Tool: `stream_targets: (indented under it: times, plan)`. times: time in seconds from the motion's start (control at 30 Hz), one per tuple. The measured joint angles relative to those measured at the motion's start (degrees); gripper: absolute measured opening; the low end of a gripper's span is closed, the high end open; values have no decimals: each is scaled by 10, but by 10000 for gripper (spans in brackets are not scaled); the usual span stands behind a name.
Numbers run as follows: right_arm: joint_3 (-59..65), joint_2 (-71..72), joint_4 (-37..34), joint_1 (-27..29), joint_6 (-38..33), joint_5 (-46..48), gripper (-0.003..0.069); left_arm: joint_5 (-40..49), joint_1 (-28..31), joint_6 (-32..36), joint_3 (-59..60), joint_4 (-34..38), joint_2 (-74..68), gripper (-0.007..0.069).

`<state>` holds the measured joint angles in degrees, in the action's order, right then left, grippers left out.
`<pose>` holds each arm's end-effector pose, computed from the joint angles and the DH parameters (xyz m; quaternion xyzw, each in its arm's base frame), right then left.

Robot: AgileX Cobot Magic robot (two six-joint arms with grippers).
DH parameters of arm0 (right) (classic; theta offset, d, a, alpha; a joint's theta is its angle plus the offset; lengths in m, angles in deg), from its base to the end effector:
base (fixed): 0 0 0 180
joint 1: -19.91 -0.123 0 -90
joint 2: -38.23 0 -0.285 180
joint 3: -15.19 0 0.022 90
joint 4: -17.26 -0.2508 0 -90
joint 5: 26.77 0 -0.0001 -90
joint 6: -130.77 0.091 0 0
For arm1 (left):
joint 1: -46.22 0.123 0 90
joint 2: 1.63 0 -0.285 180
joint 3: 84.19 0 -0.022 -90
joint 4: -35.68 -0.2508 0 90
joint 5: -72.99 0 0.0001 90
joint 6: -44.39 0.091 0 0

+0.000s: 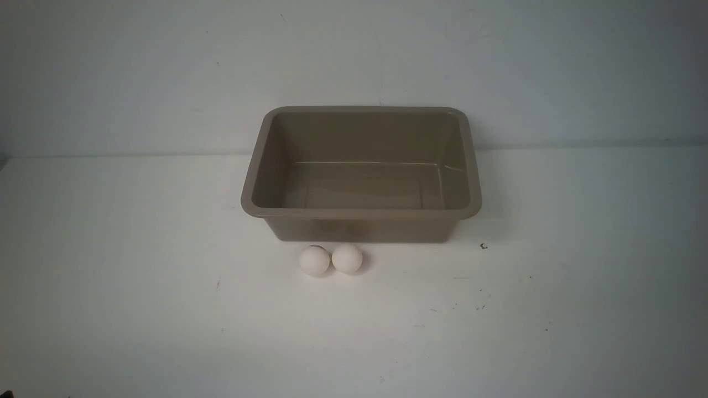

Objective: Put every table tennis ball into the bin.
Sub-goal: Use the left arm to clamp the table tennis ball closest to it

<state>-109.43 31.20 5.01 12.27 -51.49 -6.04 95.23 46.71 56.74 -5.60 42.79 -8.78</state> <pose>0.0182 0.0094 0.3050 -0.0191 0.6606 0.1345 0.7384 0.0522 -0.0038 0.1711 0.0510 0.8064 0.0132 0.5890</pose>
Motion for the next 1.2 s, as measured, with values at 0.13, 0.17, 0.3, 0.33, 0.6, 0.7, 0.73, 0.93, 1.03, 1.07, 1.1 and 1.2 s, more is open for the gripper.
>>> stream_targets:
  times: [0.13, 0.17, 0.3, 0.33, 0.6, 0.7, 0.73, 0.93, 1.03, 1.07, 1.1, 1.2]
  plan:
    - [0, 0, 0, 0, 1, 0, 462, 0, 0, 0, 0, 0, 0, 394]
    - [0, 0, 0, 0, 1, 0, 462, 0, 0, 0, 0, 0, 0, 394]
    - [0, 0, 0, 0, 1, 0, 462, 0, 0, 0, 0, 0, 0, 394]
    - [0, 0, 0, 0, 1, 0, 462, 0, 0, 0, 0, 0, 0, 394]
    - [0, 0, 0, 0, 1, 1, 462, -1, 0, 0, 0, 0, 0, 394]
    - [0, 0, -1, 0, 1, 5, 462, -3, 0, 0, 0, 2, 0, 394]
    - [0, 0, -3, 0, 1, 6, 462, -5, 0, 0, 1, 4, 0, 394]
    - [0, 0, -20, 0, 1, 20, 462, -50, 0, 0, 2, 29, 0, 394]
    - [0, 0, -24, 0, 1, 36, 462, -87, 0, 0, 2, 54, 0, 394]
    - [0, 0, -24, 0, 1, 40, 462, -94, 0, 0, 2, 65, 0, 394]
    - [0, 0, -24, 0, 1, 46, 462, -104, 0, 0, 2, 80, 0, 394]
    - [0, 0, -25, 0, -2, 53, 462, -140, 0, 0, 2, 153, 0, 394]
